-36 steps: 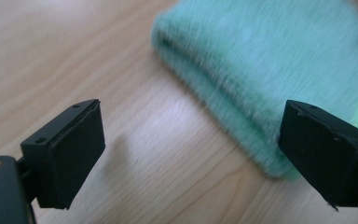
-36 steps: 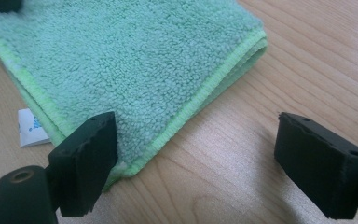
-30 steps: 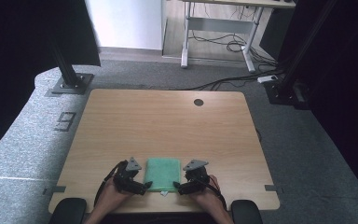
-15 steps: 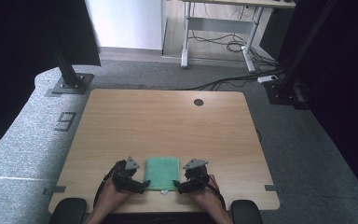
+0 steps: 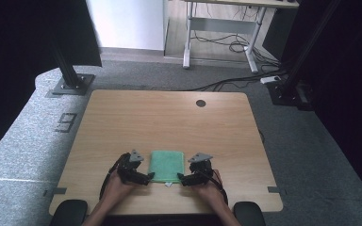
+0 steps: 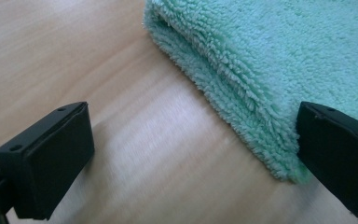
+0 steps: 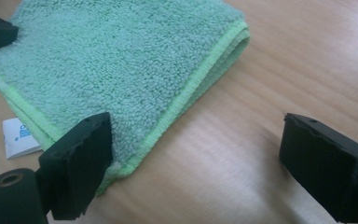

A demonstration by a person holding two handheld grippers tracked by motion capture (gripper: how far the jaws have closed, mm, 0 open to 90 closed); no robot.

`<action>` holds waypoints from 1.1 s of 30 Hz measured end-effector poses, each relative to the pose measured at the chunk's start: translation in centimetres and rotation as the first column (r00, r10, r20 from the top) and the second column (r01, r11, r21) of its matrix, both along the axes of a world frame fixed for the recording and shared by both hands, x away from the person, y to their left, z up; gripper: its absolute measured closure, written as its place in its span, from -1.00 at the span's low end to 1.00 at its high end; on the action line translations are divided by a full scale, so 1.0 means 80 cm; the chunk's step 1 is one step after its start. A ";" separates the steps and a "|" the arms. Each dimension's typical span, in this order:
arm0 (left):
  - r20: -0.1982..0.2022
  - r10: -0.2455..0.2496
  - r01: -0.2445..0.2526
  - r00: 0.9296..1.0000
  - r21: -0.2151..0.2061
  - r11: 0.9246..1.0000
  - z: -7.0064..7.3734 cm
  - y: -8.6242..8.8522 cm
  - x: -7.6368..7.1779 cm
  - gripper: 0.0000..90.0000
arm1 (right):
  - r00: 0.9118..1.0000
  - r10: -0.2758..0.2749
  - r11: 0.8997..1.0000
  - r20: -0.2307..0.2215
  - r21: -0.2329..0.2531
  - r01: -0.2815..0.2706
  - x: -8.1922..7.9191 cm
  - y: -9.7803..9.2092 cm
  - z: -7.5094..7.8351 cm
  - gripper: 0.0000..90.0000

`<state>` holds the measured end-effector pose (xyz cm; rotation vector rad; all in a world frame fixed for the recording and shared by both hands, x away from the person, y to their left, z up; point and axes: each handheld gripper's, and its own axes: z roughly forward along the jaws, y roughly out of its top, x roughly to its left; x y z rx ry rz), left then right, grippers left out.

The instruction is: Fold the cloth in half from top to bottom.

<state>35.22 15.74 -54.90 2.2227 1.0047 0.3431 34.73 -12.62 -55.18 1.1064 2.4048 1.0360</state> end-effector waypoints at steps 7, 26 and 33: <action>-0.002 0.004 -0.004 1.000 0.000 1.000 0.000 -0.005 0.024 -1.00 | 1.000 -0.023 1.000 0.007 0.012 0.023 0.021 -0.005 -0.001 -0.78; -0.001 0.033 -0.033 0.999 -0.003 0.999 0.000 -0.014 0.074 -1.00 | 0.997 -0.081 0.997 0.020 0.022 0.081 0.068 -0.011 -0.003 -0.78; -0.002 0.047 -0.047 0.999 -0.004 0.999 0.000 -0.016 0.091 -1.00 | 0.994 -0.109 0.994 0.025 0.026 0.108 0.087 -0.012 -0.003 -0.78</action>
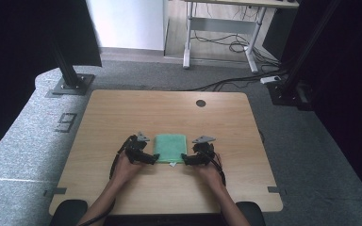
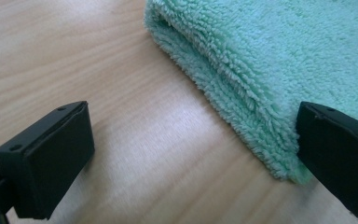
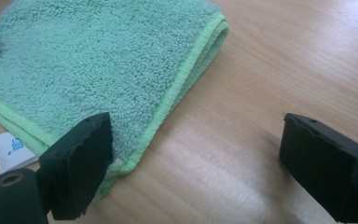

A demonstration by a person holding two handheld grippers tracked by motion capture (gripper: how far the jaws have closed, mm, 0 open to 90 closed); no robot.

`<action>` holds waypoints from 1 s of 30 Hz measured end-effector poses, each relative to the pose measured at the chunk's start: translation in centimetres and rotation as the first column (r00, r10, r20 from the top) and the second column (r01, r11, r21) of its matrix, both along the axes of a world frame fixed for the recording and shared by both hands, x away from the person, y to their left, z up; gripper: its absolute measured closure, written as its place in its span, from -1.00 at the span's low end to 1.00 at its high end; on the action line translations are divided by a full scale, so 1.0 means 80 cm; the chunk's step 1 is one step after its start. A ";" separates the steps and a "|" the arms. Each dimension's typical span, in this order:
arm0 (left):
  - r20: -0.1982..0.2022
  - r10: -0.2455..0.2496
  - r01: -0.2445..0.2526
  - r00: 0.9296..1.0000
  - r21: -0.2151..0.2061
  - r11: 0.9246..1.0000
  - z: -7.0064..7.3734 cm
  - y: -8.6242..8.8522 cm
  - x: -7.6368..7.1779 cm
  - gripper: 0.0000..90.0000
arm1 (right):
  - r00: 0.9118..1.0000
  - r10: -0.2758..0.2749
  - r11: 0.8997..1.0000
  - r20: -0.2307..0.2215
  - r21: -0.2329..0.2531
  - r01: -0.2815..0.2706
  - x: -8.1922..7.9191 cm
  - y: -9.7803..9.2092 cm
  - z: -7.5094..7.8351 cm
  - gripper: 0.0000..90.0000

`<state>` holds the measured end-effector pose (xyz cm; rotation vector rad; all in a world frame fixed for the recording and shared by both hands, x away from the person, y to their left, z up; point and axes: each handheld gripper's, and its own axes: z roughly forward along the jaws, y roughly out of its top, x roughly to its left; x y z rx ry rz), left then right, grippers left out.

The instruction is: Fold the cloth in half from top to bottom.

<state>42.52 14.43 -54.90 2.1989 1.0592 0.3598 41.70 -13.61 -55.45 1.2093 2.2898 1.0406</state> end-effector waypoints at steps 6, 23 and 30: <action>0.000 0.012 -0.012 1.000 0.002 1.000 0.000 -0.002 0.018 -1.00 | 1.000 -0.015 1.000 0.003 -0.002 0.015 0.016 -0.001 0.000 -0.78; -0.032 -0.001 -0.001 1.000 -0.042 0.999 0.003 0.003 0.032 -1.00 | 1.000 0.019 0.999 0.000 0.026 -0.019 0.034 -0.008 0.002 -0.72; -0.010 -0.025 0.024 1.000 -0.049 0.999 0.017 0.007 0.021 -1.00 | 0.999 0.042 0.999 0.007 0.016 -0.043 0.028 -0.008 0.018 -0.84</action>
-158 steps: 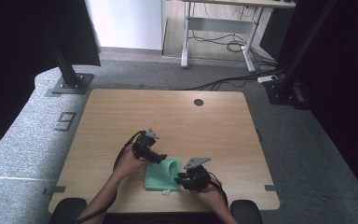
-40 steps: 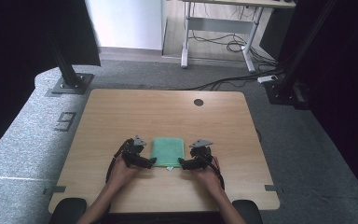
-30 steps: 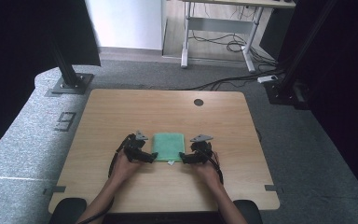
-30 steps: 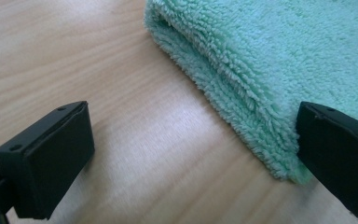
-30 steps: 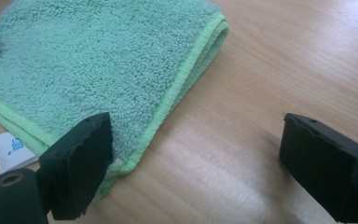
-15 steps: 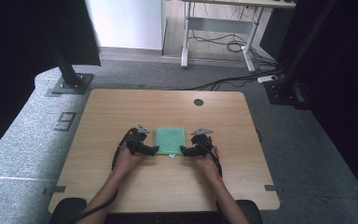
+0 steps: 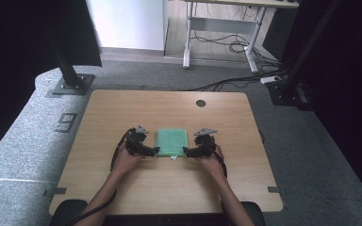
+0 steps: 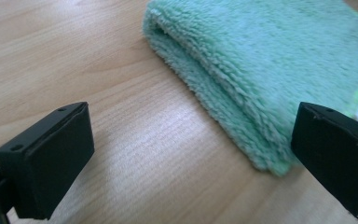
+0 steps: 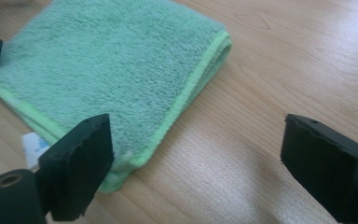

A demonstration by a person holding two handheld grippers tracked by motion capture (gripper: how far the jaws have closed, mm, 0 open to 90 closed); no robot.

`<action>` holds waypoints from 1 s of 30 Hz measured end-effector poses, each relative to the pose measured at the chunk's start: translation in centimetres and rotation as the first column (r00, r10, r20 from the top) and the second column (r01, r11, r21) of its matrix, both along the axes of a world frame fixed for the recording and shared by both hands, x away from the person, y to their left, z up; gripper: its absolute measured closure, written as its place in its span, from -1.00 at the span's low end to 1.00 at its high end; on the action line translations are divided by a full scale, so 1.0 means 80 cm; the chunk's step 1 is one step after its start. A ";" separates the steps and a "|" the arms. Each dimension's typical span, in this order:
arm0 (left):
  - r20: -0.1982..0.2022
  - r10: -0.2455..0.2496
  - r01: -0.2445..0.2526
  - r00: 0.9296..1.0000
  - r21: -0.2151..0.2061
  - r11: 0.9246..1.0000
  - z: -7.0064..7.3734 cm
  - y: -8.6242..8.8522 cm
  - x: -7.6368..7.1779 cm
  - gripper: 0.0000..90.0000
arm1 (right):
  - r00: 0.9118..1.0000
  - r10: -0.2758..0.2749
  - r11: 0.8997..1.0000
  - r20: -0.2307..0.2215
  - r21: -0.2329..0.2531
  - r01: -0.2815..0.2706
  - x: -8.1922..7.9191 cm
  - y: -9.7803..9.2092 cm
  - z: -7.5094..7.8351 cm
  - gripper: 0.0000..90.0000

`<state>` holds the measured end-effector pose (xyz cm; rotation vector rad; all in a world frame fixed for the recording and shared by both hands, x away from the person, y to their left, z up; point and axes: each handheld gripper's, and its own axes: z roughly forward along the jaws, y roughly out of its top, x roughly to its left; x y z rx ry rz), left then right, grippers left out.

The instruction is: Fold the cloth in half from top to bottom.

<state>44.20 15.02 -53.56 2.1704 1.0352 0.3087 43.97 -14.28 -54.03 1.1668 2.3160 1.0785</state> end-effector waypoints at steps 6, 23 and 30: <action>0.026 -0.033 0.033 0.999 0.006 0.999 0.015 0.005 -0.014 -1.00 | 0.999 0.029 1.000 -0.019 -0.011 -0.029 -0.007 -0.001 0.011 -0.98; 0.114 -0.101 0.094 0.988 0.067 0.993 0.045 0.009 -0.054 -1.00 | 0.996 0.082 0.996 0.022 -0.026 -0.081 -0.044 -0.015 0.044 -1.00; 0.130 -0.095 0.086 0.987 0.068 0.994 0.053 0.022 -0.071 -1.00 | 0.995 0.096 0.995 0.035 -0.038 -0.095 -0.062 -0.023 0.054 -1.00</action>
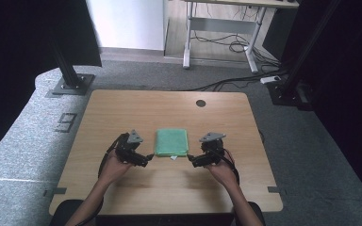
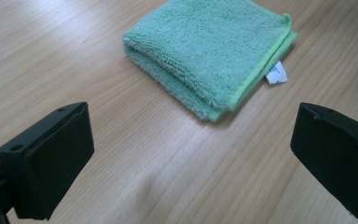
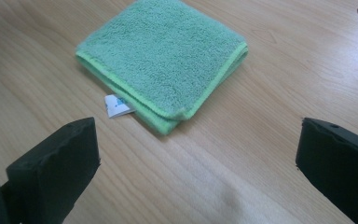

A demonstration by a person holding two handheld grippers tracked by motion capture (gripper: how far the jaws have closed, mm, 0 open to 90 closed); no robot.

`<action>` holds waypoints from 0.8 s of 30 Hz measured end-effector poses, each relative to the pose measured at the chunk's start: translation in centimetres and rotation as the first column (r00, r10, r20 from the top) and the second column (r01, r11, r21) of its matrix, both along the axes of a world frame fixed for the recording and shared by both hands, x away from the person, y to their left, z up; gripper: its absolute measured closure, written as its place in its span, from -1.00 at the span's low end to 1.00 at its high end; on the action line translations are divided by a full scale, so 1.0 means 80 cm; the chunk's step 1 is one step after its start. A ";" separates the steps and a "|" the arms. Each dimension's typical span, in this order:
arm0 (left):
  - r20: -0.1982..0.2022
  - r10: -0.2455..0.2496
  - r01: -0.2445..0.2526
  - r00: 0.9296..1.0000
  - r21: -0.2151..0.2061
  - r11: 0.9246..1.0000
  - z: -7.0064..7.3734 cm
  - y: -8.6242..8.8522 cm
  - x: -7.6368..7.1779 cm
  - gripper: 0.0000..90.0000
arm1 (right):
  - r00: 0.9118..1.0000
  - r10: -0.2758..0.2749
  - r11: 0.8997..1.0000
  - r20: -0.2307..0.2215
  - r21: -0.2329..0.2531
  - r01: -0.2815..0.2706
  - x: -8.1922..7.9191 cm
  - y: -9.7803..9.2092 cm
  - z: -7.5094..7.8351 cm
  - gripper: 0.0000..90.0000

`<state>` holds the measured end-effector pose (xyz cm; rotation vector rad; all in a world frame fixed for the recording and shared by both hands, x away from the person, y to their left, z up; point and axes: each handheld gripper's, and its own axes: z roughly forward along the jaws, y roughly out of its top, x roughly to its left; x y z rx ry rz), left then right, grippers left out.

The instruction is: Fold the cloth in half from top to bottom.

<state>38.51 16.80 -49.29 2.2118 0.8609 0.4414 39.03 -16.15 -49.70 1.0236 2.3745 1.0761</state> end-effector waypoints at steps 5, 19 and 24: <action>0.004 0.012 -0.012 1.000 -0.003 1.000 0.004 0.013 -0.011 -1.00 | 1.000 -0.005 1.000 0.010 -0.003 0.005 -0.011 -0.011 0.003 -1.00; -0.027 0.043 -0.044 0.999 -0.012 0.999 -0.020 0.042 -0.034 -1.00 | 0.998 -0.064 0.998 0.002 0.007 0.064 -0.033 -0.051 -0.012 -1.00; -0.048 0.059 -0.060 0.997 -0.009 0.998 -0.037 0.050 -0.040 -1.00 | 0.996 -0.083 0.996 -0.017 0.010 0.083 -0.037 -0.057 -0.026 -1.00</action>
